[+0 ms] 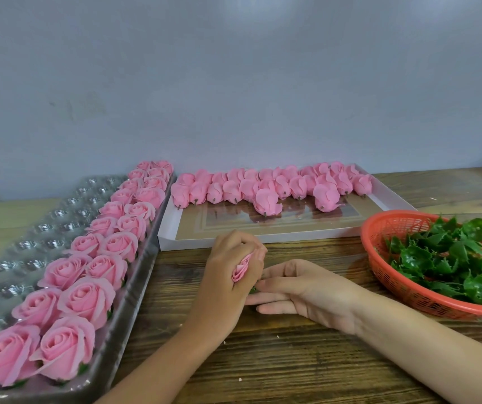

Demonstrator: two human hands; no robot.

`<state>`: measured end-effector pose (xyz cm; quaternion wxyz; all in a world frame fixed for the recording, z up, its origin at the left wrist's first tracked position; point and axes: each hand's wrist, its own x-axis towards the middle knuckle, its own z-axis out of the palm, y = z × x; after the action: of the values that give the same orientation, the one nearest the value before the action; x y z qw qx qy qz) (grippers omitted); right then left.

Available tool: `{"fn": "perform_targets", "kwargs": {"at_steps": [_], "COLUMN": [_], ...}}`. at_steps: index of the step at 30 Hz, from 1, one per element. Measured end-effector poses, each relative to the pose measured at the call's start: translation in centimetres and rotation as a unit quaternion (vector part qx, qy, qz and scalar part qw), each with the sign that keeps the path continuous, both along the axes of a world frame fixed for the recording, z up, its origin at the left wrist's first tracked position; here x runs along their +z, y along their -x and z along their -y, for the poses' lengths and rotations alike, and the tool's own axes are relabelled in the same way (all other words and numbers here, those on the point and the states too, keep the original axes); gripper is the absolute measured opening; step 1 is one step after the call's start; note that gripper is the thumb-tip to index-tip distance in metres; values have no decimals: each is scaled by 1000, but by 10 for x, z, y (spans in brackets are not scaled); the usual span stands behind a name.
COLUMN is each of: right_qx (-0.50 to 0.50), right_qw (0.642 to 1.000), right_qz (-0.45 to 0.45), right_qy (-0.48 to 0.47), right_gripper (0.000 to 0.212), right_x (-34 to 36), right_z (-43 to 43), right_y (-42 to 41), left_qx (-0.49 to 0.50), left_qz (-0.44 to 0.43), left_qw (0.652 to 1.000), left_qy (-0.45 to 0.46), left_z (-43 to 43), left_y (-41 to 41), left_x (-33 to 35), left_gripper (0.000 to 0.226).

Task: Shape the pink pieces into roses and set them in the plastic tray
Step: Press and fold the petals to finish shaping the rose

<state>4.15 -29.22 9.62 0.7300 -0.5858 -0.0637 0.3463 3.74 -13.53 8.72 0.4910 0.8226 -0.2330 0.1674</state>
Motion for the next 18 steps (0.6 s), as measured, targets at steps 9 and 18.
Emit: {"fn": "perform_targets", "kwargs": {"at_steps": [9, 18], "right_qx": [-15, -23], "right_qw": [1000, 1000], "right_qz": [2, 15], "right_qy": [-4, 9], "right_gripper": [17, 14], "right_x": [0, -1], "right_z": [-1, -2], "right_y": [2, 3], "left_qx": [-2, 10], "left_qz": [24, 26], "left_qw": [1000, 1000], "left_qy": [-11, 13], "left_z": [0, -1], "left_y": [-1, -2], "left_x": [-1, -3], "left_gripper": [23, 36]}}
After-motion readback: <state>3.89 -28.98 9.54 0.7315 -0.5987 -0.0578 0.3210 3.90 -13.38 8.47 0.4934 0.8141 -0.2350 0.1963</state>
